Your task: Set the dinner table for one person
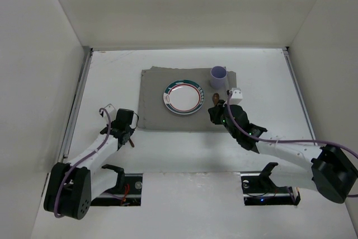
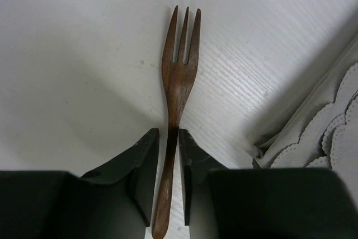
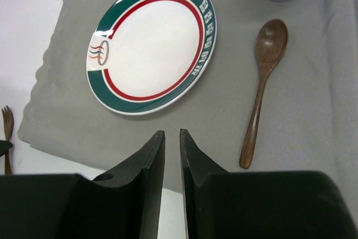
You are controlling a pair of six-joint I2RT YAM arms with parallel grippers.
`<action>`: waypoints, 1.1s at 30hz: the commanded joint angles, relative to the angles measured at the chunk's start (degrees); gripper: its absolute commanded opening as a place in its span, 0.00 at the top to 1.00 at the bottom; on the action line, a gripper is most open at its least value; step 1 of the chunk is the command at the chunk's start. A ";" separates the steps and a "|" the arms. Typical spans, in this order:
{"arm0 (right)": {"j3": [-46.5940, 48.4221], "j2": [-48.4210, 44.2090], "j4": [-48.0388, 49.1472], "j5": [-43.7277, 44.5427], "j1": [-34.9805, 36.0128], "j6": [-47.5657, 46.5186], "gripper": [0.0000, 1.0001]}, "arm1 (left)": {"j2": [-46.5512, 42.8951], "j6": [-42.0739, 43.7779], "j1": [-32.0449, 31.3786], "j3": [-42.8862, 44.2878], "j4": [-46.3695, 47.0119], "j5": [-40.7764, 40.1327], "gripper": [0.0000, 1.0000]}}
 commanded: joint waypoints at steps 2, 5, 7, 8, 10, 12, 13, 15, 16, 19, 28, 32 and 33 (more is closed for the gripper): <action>2.61 -0.38 2.33 2.50 0.35 -1.51 0.77 | 1.56 1.55 0.64 0.33 -0.85 3.04 0.87; 2.26 -0.74 2.16 2.68 0.35 -1.51 0.77 | 0.69 2.60 -0.06 0.85 -1.63 2.61 0.94; 2.08 -1.00 2.07 2.68 0.09 -1.51 0.77 | -0.81 3.04 -0.94 1.38 -2.51 1.47 0.96; 1.91 -1.09 2.24 2.68 -0.08 -1.42 0.77 | -1.42 3.31 -1.21 1.82 -3.13 1.03 0.96; 1.82 -1.09 2.24 2.59 -0.35 -1.33 0.77 | -3.27 4.44 -2.00 3.57 -5.23 -0.20 0.97; 1.90 -1.09 2.07 2.50 -0.44 -1.33 0.77 | -5.11 5.67 -3.40 5.76 -7.25 -2.13 0.98; 1.82 -1.18 2.15 2.68 -0.44 -1.33 0.77 | -5.90 6.38 -4.02 7.25 -8.13 -3.45 0.98; 1.55 -1.18 2.51 2.68 -0.61 -1.07 0.77 | -6.61 8.13 -5.68 10.77 -9.19 -5.21 0.99; 1.55 -1.18 2.51 2.59 -0.79 -1.07 0.77 | -6.00 9.53 -6.82 12.87 -9.28 -5.22 0.99; 1.47 -1.70 2.15 2.68 -1.14 -0.98 0.77 | -0.66 14.28 -10.16 18.85 -9.37 -4.34 0.98; 0.59 -2.58 2.86 2.68 -1.93 -0.63 0.76 | 22.19 28.17 -17.55 36.26 -5.15 -2.85 0.98; 0.32 -3.37 2.59 2.68 -2.19 -0.63 0.76 | 29.93 32.48 -19.57 40.31 -4.45 -3.37 0.98; 0.23 -3.55 2.77 2.68 -2.19 -0.54 0.76 | 31.43 33.18 -19.66 40.93 -4.36 -3.37 0.98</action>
